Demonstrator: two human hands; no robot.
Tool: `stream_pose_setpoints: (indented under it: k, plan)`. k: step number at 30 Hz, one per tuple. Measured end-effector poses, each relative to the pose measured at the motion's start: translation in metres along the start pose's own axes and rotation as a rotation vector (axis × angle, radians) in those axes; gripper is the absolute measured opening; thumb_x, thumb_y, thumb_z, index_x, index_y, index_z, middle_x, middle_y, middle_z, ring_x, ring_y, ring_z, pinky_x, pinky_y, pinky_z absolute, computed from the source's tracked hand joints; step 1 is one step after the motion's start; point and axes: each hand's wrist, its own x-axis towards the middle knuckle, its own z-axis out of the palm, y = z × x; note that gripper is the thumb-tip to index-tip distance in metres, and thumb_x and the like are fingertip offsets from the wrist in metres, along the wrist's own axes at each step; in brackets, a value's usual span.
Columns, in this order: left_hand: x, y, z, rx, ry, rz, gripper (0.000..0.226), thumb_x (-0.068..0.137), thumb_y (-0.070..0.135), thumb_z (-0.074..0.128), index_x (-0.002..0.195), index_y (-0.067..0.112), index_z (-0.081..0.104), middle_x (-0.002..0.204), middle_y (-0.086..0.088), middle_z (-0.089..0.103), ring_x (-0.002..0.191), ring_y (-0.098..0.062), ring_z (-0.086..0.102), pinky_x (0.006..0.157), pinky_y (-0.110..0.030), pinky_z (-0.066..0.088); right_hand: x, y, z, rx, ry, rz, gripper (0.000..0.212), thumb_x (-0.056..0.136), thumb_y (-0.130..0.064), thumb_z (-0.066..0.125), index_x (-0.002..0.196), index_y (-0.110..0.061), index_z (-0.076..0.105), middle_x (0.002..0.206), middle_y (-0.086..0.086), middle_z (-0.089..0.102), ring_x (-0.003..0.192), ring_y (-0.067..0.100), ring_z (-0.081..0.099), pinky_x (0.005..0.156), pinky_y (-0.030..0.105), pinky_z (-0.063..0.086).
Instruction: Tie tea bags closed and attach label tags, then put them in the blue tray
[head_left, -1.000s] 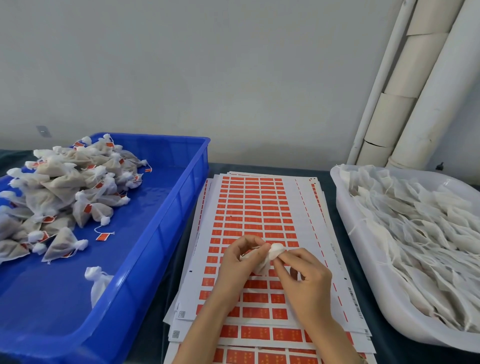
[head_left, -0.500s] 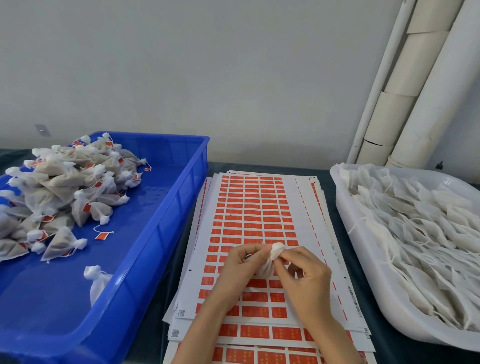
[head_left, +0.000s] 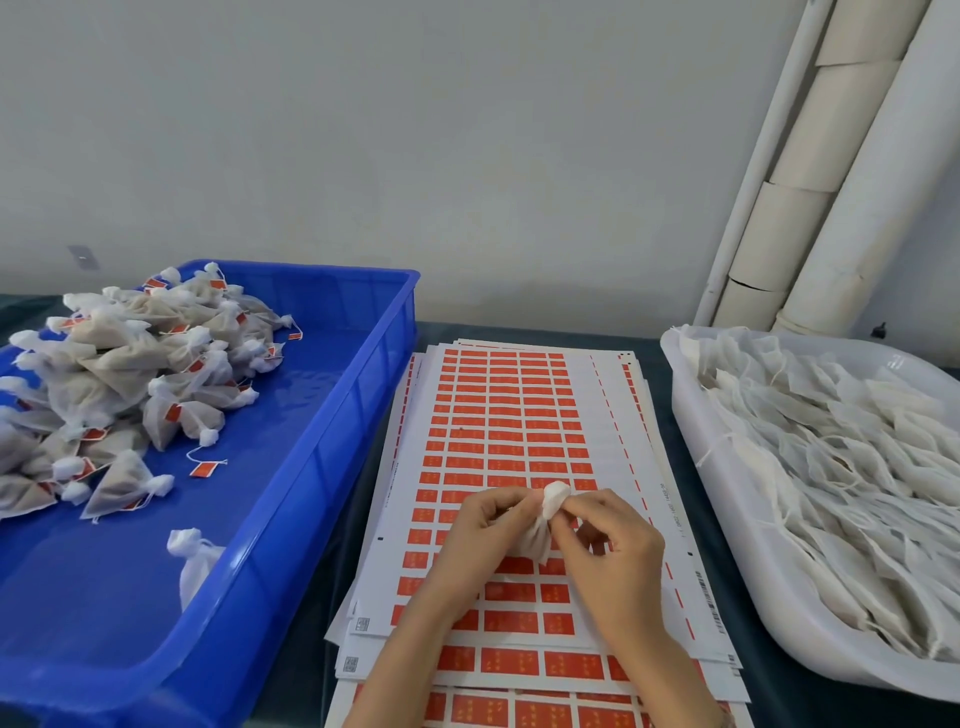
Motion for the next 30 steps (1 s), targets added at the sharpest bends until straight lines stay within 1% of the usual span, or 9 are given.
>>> stream_pose_setpoints:
  k: [3, 6, 10, 13, 16, 18, 24, 27, 30]
  plan:
    - [0.0010, 0.0013, -0.0003, -0.051, 0.039, -0.002, 0.021, 0.089, 0.037, 0.059, 0.095, 0.021, 0.072, 0.092, -0.002, 0.070, 0.091, -0.022, 0.065, 0.081, -0.027, 0.054, -0.0008, -0.0005, -0.0005, -0.010, 0.010, -0.029, 0.019, 0.072, -0.011, 0.077, 0.091, -0.009, 0.076, 0.083, -0.009, 0.067, 0.070, -0.005, 0.058, 0.063, 0.004, 0.049]
    - [0.0010, 0.0018, -0.0014, -0.082, 0.054, -0.020, 0.021, 0.085, 0.040, 0.063, 0.091, 0.023, 0.073, 0.091, -0.002, 0.070, 0.092, -0.025, 0.065, 0.083, -0.031, 0.054, -0.0014, -0.0032, -0.0009, 0.007, 0.010, -0.036, 0.021, 0.073, -0.017, 0.072, 0.093, -0.009, 0.076, 0.084, -0.009, 0.067, 0.072, -0.004, 0.060, 0.065, 0.004, 0.049]
    - [0.0019, 0.0008, -0.0026, -0.109, 0.056, -0.031, 0.017, 0.088, 0.034, 0.064, 0.093, 0.019, 0.072, 0.092, -0.006, 0.069, 0.093, -0.028, 0.064, 0.084, -0.034, 0.054, -0.0019, -0.0042, -0.0014, 0.014, -0.002, -0.030, 0.022, 0.074, -0.018, 0.071, 0.093, -0.009, 0.076, 0.084, -0.004, 0.071, 0.072, 0.001, 0.062, 0.065, 0.006, 0.051]
    - [0.0035, 0.0002, -0.0027, -0.115, 0.076, -0.039, 0.013, 0.089, 0.027, 0.066, 0.096, 0.017, 0.070, 0.094, -0.006, 0.069, 0.092, -0.027, 0.065, 0.080, -0.031, 0.056, -0.0027, -0.0041, -0.0012, 0.018, 0.000, -0.019, 0.023, 0.073, -0.019, 0.071, 0.093, -0.009, 0.076, 0.084, -0.002, 0.071, 0.074, 0.003, 0.064, 0.066, 0.007, 0.052]
    - [0.0029, 0.0005, -0.0031, -0.092, 0.072, -0.019, 0.011, 0.089, 0.028, 0.065, 0.092, 0.019, 0.072, 0.090, -0.002, 0.070, 0.087, -0.018, 0.065, 0.075, -0.024, 0.055, -0.0022, -0.0037, -0.0009, 0.020, -0.001, -0.018, 0.023, 0.074, -0.019, 0.072, 0.093, -0.009, 0.076, 0.085, -0.002, 0.072, 0.074, 0.004, 0.065, 0.066, 0.009, 0.053]
    - [0.0020, 0.0009, -0.0036, -0.079, 0.079, -0.004, 0.012, 0.089, 0.028, 0.065, 0.090, 0.020, 0.074, 0.089, 0.000, 0.070, 0.085, -0.015, 0.065, 0.074, -0.021, 0.054, -0.0024, -0.0031, -0.0010, 0.021, 0.002, -0.021, 0.023, 0.074, -0.019, 0.072, 0.093, -0.009, 0.076, 0.085, -0.003, 0.071, 0.075, 0.002, 0.064, 0.066, 0.008, 0.053]
    - [0.0013, -0.0006, -0.0019, -0.018, 0.111, 0.004, 0.011, 0.089, 0.027, 0.065, 0.086, 0.024, 0.075, 0.083, 0.003, 0.071, 0.081, -0.012, 0.066, 0.070, -0.016, 0.053, -0.0042, 0.0005, -0.0004, -0.017, 0.024, -0.008, 0.023, 0.074, -0.021, 0.071, 0.093, -0.010, 0.076, 0.085, -0.004, 0.070, 0.073, -0.003, 0.060, 0.064, 0.005, 0.050]
    - [0.0013, -0.0018, -0.0002, -0.005, 0.141, -0.018, 0.010, 0.087, 0.027, 0.067, 0.083, 0.023, 0.075, 0.079, 0.006, 0.071, 0.078, -0.009, 0.067, 0.065, -0.013, 0.051, -0.0038, 0.0029, 0.0000, -0.036, 0.037, 0.009, 0.022, 0.073, -0.021, 0.070, 0.090, -0.009, 0.076, 0.088, -0.002, 0.068, 0.073, -0.001, 0.059, 0.065, 0.009, 0.052]
    - [0.0018, -0.0027, 0.0016, 0.010, 0.191, -0.012, 0.009, 0.086, 0.025, 0.069, 0.079, 0.024, 0.075, 0.075, 0.009, 0.070, 0.076, -0.006, 0.066, 0.062, -0.010, 0.049, -0.0039, 0.0031, 0.0004, -0.030, 0.029, 0.042, 0.022, 0.073, -0.024, 0.068, 0.089, -0.011, 0.076, 0.092, -0.007, 0.063, 0.072, 0.000, 0.058, 0.065, 0.013, 0.053]
